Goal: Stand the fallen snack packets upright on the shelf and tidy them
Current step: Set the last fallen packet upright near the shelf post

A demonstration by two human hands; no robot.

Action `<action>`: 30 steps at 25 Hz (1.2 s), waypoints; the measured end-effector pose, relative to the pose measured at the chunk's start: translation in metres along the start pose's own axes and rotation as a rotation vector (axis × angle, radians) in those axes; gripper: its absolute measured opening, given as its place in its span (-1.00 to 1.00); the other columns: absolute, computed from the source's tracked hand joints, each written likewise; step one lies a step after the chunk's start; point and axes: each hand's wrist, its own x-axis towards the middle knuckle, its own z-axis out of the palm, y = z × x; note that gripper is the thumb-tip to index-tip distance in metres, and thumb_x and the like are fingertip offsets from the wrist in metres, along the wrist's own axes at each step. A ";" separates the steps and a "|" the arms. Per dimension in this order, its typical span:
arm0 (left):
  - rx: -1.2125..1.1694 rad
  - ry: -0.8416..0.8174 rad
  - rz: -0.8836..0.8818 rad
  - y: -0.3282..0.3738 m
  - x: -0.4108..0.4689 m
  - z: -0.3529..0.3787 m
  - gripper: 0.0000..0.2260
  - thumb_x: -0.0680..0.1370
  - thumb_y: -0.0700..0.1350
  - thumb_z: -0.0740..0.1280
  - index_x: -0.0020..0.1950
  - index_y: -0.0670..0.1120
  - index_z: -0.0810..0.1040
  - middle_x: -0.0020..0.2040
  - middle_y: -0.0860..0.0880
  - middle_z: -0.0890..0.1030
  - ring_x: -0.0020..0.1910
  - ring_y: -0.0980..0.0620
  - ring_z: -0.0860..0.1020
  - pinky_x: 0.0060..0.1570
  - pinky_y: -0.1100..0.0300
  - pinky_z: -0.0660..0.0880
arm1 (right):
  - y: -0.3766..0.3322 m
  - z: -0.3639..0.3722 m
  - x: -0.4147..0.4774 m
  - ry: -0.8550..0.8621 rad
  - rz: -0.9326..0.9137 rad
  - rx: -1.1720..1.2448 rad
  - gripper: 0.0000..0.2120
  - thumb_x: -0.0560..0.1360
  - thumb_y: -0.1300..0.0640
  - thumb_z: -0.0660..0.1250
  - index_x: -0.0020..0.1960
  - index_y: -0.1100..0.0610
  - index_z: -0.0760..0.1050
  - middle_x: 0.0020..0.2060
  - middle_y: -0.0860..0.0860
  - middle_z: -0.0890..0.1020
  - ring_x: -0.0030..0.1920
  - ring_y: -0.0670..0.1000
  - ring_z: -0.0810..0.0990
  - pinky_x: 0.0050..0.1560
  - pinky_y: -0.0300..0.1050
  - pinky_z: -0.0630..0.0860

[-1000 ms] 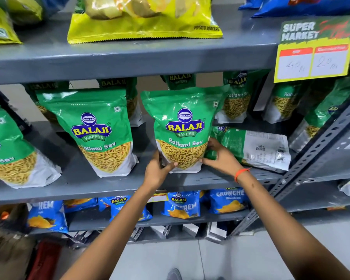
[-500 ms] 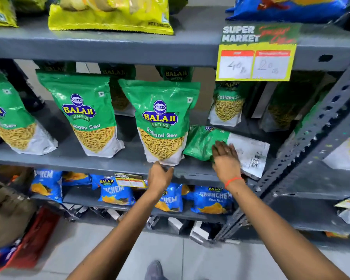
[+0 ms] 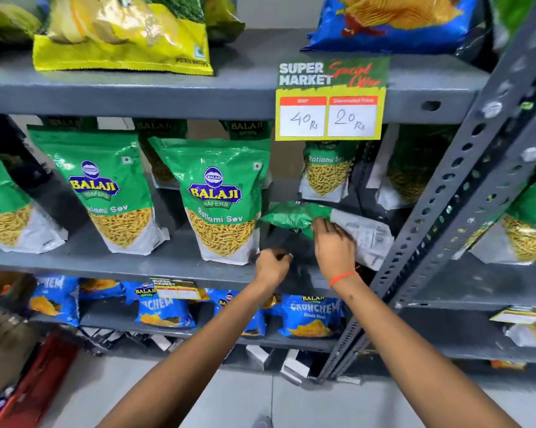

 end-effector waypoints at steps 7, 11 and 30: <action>-0.246 -0.095 -0.039 0.036 0.055 0.032 -0.84 0.53 -0.27 0.16 0.02 -0.12 0.48 -0.04 -0.27 0.56 -0.08 -0.05 0.47 -0.03 -0.02 0.46 | 0.009 -0.032 0.042 0.300 0.318 0.612 -0.86 0.56 0.21 0.13 0.03 0.22 0.42 -0.18 0.29 0.62 -0.18 0.26 0.58 -0.29 -0.02 0.41; -0.489 -0.153 -0.140 0.061 0.062 0.015 -0.81 0.55 -0.27 0.10 -0.12 -0.14 0.50 -0.33 -0.06 0.60 -0.43 0.08 0.54 -0.45 0.30 0.50 | 0.008 -0.028 0.053 0.357 0.330 0.875 -0.83 0.57 0.27 0.09 0.07 0.29 0.42 -0.05 0.26 0.59 -0.12 0.06 0.51 -0.16 -0.26 0.28; -0.308 -0.080 0.343 0.065 0.067 0.002 -0.77 0.53 -0.14 0.30 0.15 -0.10 0.37 0.09 -0.11 0.53 0.04 0.03 0.52 0.03 0.35 0.44 | 0.041 0.016 0.056 0.041 0.751 1.228 -0.63 0.60 0.01 0.06 0.31 0.17 0.28 0.19 0.11 0.49 0.17 0.04 0.46 0.35 0.03 0.35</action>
